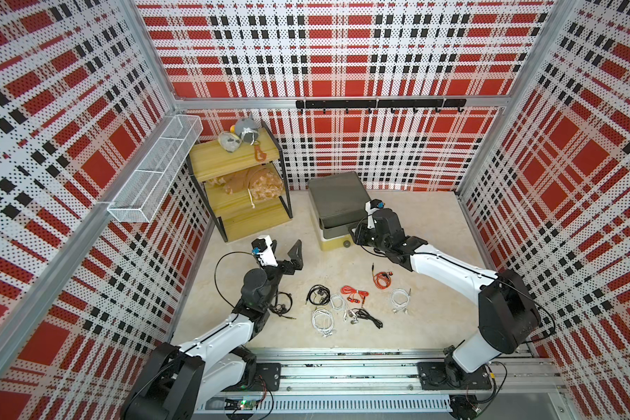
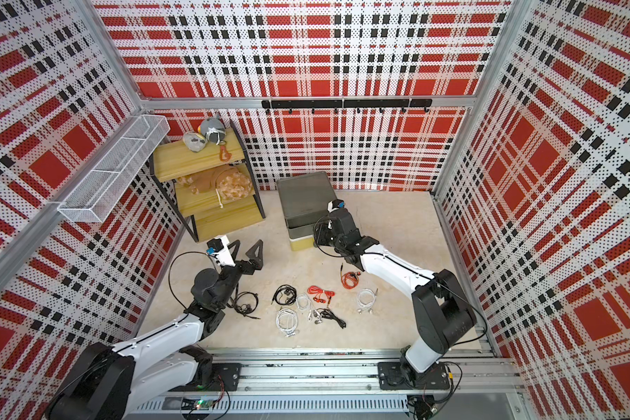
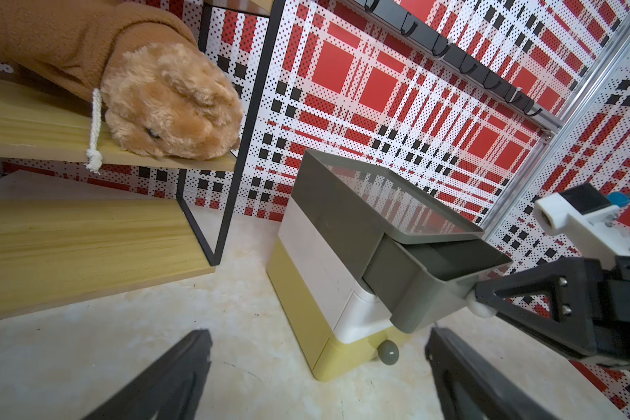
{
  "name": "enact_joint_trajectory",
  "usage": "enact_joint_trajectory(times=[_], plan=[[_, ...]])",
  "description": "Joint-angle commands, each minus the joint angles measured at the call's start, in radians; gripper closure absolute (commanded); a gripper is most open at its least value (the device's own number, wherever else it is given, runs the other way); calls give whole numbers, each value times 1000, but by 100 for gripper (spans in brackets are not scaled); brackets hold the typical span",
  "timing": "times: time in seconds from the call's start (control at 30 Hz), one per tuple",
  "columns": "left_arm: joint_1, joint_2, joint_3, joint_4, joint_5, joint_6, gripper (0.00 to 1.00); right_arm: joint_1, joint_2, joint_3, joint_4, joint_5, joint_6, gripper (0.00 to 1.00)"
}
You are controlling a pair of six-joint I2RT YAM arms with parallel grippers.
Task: Place the wired earphones into the drawer by color
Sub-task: Open the drawer in the storage box.
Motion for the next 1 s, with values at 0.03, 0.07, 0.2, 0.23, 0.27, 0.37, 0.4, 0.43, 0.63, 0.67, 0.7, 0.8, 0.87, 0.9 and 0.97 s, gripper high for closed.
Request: enact_joint_trajectory(times=[0.03, 0.07, 0.2, 0.23, 0.27, 0.37, 0.4, 0.43, 0.63, 0.67, 0.7, 0.8, 0.87, 0.9, 0.97], plan=[[-8, -12, -9, 19, -5, 17, 1, 18, -35, -39, -62, 14, 0, 70], [-7, -13, -9, 20, -6, 17, 1, 22, -41, -46, -65, 18, 0, 70], [-8, -10, -9, 20, -6, 19, 1, 30, -61, -64, -72, 21, -4, 70], [-8, -11, -7, 19, -3, 19, 1, 33, -68, -71, -76, 26, -6, 70], [-8, -9, -7, 19, -3, 17, 1, 36, -76, -81, -75, 32, -6, 70], [-8, -9, -4, 19, 5, 13, 1, 42, -94, -107, -67, 37, -8, 69], [-7, -8, -4, 19, 7, 11, 1, 46, -98, -114, -65, 41, -9, 69], [-10, -9, -3, 19, 9, 10, 1, 50, -105, -125, -61, 50, -12, 69], [-14, -10, -3, 20, 6, 12, 1, 58, -148, -186, -30, 53, -9, 69], [-15, -10, -3, 20, 8, 11, 1, 60, -159, -198, -22, 57, -9, 69], [-16, -7, -2, 20, 8, 10, 1, 61, -168, -209, -17, 59, -8, 69], [-16, -1, 0, 19, 12, 7, 1, 63, -191, -225, -14, 60, -6, 69], [-17, 3, 5, 19, 19, 6, 1, 66, -205, -231, -12, 60, -7, 68], [-18, 5, 6, 19, 23, 5, 1, 68, -211, -233, -14, 62, -8, 68], [-22, 4, 7, 19, 25, 6, 1, 70, -218, -232, -19, 62, -11, 68]])
